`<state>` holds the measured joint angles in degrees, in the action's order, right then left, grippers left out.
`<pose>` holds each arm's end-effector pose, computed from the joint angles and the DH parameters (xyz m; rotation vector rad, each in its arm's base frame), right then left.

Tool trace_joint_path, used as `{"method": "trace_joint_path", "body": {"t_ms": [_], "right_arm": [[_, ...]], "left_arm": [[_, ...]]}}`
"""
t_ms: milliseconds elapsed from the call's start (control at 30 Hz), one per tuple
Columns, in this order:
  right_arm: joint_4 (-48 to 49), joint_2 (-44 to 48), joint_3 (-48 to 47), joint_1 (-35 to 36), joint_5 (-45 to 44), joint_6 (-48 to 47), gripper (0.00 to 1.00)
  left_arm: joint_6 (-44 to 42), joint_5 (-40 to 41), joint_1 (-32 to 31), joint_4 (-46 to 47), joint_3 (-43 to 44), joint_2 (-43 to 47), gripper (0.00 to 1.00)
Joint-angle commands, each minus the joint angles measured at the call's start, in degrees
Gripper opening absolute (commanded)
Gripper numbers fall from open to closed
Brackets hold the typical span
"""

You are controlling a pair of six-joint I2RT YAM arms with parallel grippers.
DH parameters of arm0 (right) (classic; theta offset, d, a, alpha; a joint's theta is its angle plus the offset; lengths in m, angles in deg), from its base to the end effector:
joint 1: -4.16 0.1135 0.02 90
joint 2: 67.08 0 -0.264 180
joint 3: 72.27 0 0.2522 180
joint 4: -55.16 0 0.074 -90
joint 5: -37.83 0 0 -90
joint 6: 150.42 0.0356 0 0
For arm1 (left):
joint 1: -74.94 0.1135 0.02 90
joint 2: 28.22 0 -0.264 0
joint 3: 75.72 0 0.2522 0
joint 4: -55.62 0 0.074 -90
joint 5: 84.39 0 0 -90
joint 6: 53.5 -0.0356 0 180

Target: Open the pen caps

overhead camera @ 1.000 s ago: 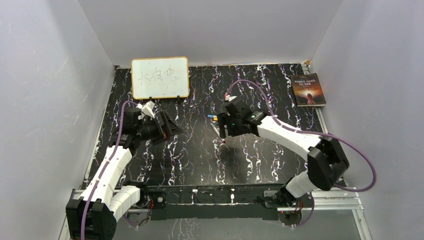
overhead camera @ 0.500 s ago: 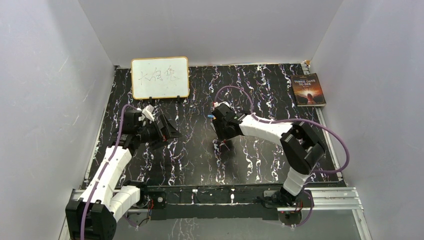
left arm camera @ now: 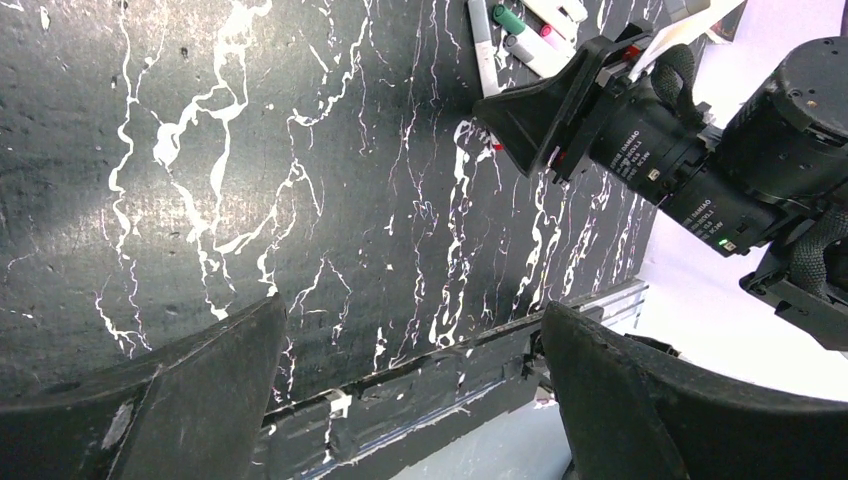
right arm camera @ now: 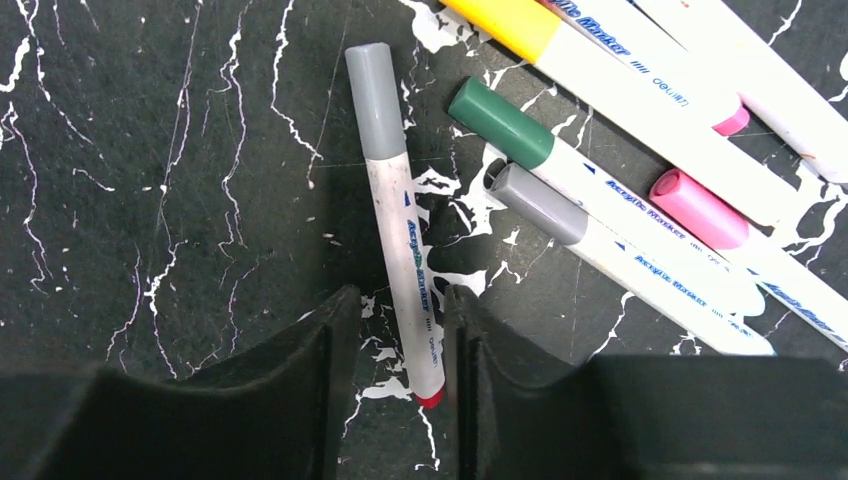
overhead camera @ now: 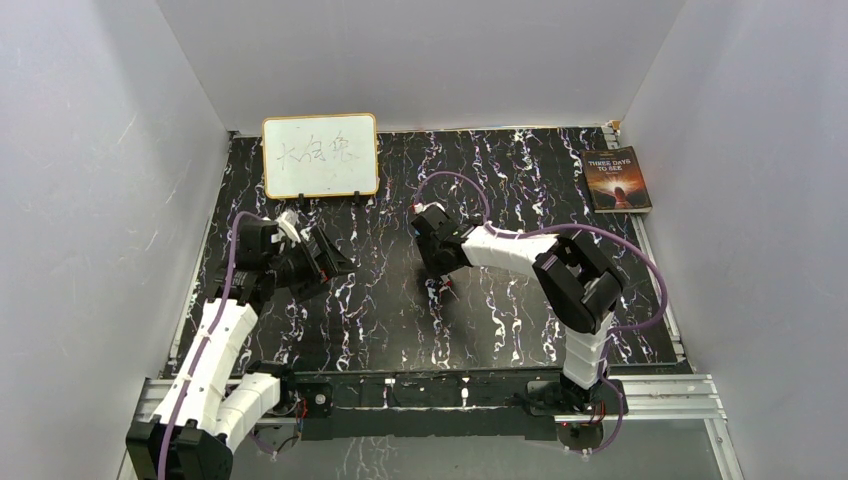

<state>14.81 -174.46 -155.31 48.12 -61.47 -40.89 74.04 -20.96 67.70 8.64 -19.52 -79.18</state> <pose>0.2741 0.2564 0.1628 -0.5191 2.6290 0.1312 0.1804 -0.0390 0.2711 -0.3777 2.3550 -0.9225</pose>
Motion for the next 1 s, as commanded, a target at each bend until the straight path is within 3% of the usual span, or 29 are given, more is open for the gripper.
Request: {"method": "trace_joint_path", "body": {"t_ms": [0, 200, 533, 800, 967], "right_arm": [[1.4, -0.4, -0.3, 0.4, -0.4, 0.7, 0.31], [1.7, 2.8, 4.8, 0.9, 1.0, 1.1, 0.10], [-1.4, 17.3, 10.9, 1.9, 7.5, 0.9, 0.07], [-3.5, 25.4, 13.1, 4.3, 10.3, 5.4, 0.07], [-4.0, 27.4, 14.6, 5.3, 11.2, 7.5, 0.07]], "left_arm": [[1.6, -2.3, -0.1, -2.6, 0.5, -0.7, 0.98], [-2.3, -2.6, -0.1, -4.8, 3.5, -2.0, 0.98], [3.6, -10.0, -0.1, 1.7, -0.6, -0.6, 0.98], [11.4, -11.4, -0.1, 5.1, -10.0, 9.6, 0.98], [13.8, -11.2, -0.1, 4.2, -11.4, 15.3, 0.98]]}}
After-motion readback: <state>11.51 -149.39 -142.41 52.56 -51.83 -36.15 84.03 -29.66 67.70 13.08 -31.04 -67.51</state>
